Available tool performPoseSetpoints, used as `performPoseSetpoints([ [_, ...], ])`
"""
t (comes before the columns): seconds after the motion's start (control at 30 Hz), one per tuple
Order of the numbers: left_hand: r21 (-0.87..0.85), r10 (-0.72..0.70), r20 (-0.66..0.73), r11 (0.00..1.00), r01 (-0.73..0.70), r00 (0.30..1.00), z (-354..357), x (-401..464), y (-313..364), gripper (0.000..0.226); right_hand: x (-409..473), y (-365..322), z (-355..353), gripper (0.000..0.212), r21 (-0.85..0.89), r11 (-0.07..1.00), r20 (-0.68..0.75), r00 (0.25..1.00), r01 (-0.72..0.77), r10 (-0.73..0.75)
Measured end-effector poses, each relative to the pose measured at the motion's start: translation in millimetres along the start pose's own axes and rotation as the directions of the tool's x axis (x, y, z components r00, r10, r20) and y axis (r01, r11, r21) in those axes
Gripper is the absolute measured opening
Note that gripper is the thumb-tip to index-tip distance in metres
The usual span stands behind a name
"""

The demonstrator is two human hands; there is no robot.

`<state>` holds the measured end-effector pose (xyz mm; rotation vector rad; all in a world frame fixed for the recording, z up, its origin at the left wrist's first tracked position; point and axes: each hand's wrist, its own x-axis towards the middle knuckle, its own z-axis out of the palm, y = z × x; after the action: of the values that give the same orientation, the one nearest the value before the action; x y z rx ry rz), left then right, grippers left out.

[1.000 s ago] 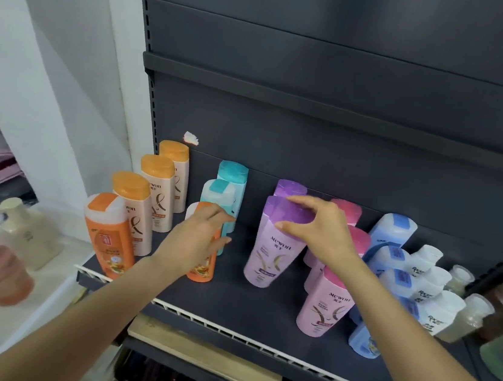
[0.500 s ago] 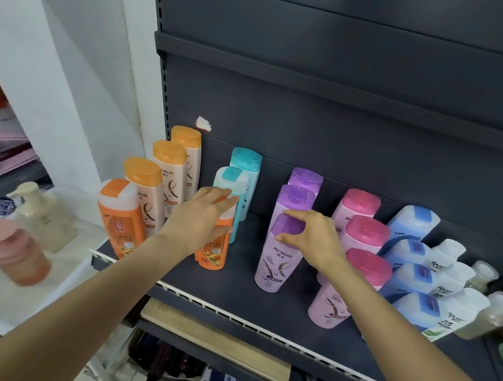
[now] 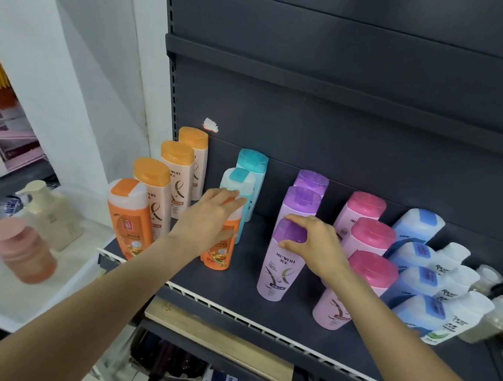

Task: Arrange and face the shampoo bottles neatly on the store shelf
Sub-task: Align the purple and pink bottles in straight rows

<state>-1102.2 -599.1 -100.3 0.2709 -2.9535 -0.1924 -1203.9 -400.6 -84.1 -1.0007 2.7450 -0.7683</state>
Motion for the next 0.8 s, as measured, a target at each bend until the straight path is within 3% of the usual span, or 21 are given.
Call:
performPoseSetpoints([
  [0.2, -0.009, -0.015, -0.006, 1.0, 0.015, 1.0, -2, 0, 2, 0.066, 2, -1, -8, 0.057, 0.063, 0.998, 0.037, 0.999, 0.014, -0.017],
  [0.3, -0.069, -0.031, -0.055, 0.997, 0.027, 0.998, -7, 5, 3, 0.054, 14, 2, -23, 0.044, 0.12, 0.992, -0.105, 0.994, 0.042, -0.029],
  [0.37, -0.118, -0.037, -0.09, 0.993, 0.027, 0.995, -11, 15, 2, 0.047, 26, 6, -33, 0.038, 0.058, 0.997, -0.146, 0.988, 0.049, -0.041],
  [0.5, -0.184, -0.079, -0.082, 0.981, 0.063, 0.993, -16, 40, -7, 0.045, 56, 16, -38, 0.045, -0.065, 0.998, -0.059, 0.998, 0.021, -0.025],
  [0.67, -0.177, -0.066, 0.081, 0.981, 0.079, 0.995, -12, 56, -19, 0.053, 79, 24, -25, 0.069, -0.083, 0.996, 0.125, 0.991, -0.042, 0.053],
  [0.8, -0.217, -0.104, 0.156, 0.966, 0.137, 0.982, -13, 59, -22, 0.056, 90, 29, -19, 0.063, -0.085, 0.995, 0.107, 0.992, -0.049, 0.058],
])
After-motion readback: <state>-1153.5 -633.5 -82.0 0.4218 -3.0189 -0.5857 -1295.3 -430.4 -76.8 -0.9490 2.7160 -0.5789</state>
